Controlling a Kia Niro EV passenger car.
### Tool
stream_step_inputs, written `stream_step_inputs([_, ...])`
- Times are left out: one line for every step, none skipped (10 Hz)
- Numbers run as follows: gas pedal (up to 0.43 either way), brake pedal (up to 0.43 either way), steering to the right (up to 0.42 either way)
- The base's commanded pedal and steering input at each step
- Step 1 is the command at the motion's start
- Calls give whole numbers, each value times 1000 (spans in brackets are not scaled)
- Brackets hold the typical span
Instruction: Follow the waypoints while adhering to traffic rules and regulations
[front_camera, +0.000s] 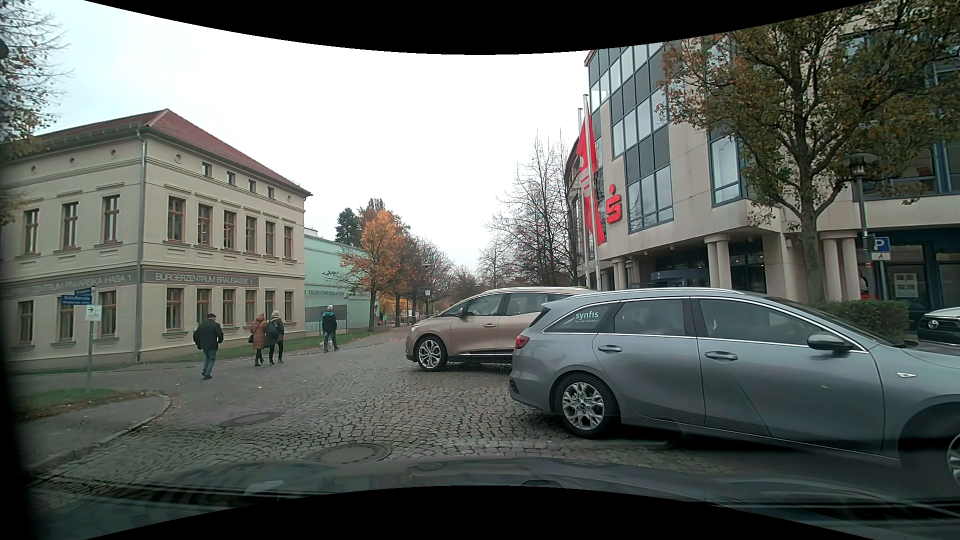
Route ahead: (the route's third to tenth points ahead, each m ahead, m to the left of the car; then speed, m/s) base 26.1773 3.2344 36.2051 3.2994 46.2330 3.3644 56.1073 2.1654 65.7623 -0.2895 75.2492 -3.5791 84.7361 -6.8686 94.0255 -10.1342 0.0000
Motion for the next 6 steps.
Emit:
stream_step_inputs([0,421,26])
stream_step_inputs([0,421,26])
stream_step_inputs([0,421,26])
stream_step_inputs([0,421,26])
stream_step_inputs([0,415,26])
stream_step_inputs([0,421,26])
